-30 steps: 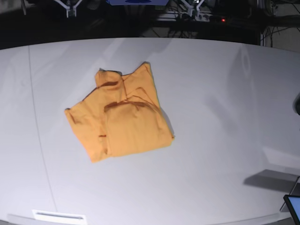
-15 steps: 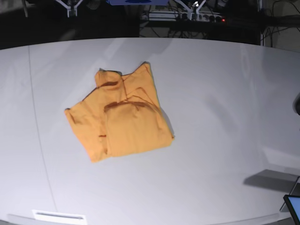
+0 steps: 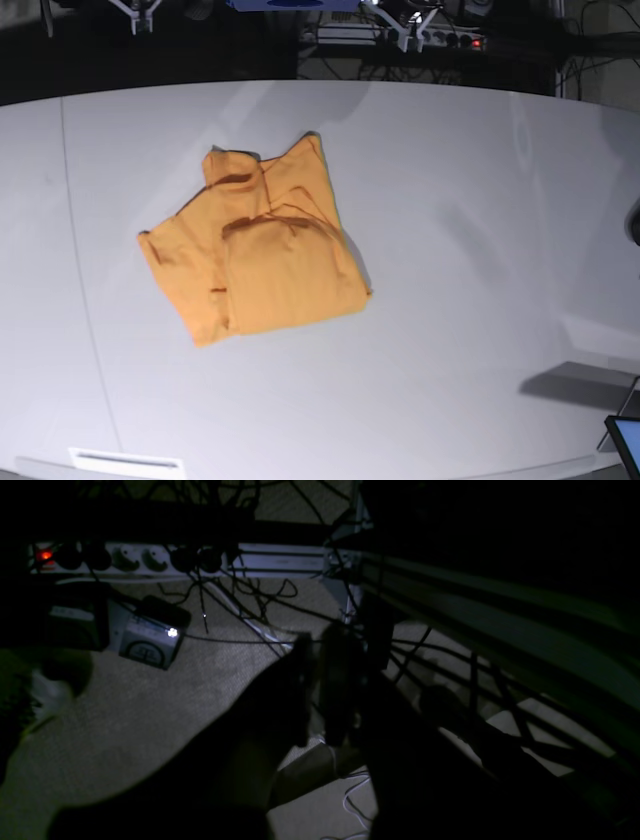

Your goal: Fold the T-shirt properly

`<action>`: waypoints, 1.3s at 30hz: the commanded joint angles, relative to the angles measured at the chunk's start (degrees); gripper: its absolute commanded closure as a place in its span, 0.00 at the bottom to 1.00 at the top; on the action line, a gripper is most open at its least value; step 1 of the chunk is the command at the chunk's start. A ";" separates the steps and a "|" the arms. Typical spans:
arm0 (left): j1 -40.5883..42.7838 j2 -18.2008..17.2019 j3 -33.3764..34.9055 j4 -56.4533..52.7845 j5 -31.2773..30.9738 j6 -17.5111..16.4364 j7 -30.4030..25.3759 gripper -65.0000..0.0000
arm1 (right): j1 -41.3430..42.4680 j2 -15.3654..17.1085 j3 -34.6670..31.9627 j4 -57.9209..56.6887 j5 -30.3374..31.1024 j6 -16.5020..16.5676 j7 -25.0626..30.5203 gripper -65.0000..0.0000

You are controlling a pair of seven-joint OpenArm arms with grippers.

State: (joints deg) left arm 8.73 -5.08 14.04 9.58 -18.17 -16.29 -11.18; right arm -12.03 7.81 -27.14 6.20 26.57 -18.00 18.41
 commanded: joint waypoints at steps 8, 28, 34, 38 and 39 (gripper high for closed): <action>0.28 -0.15 -0.02 0.04 0.02 0.07 -0.38 0.93 | 0.56 -0.12 0.10 -0.17 -0.15 -0.42 0.35 0.94; -0.16 0.73 0.07 0.04 0.02 0.07 -0.38 0.93 | 0.30 0.32 0.01 -0.35 -0.15 -0.42 0.35 0.94; -0.25 0.91 0.07 0.04 0.02 0.07 -0.38 0.93 | 0.12 0.32 0.01 -0.35 -0.15 -0.42 0.35 0.94; -0.34 0.91 0.07 0.04 0.02 0.07 -0.38 0.93 | 0.12 0.32 0.01 -0.35 -0.15 -0.42 0.35 0.94; -0.42 0.91 0.07 0.04 0.02 0.07 -0.38 0.93 | 0.12 0.32 0.01 -0.35 -0.15 -0.42 0.35 0.94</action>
State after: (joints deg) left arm 8.10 -4.12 14.04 9.58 -18.17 -16.27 -11.18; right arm -11.46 7.57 -27.03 6.09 26.39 -17.98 18.37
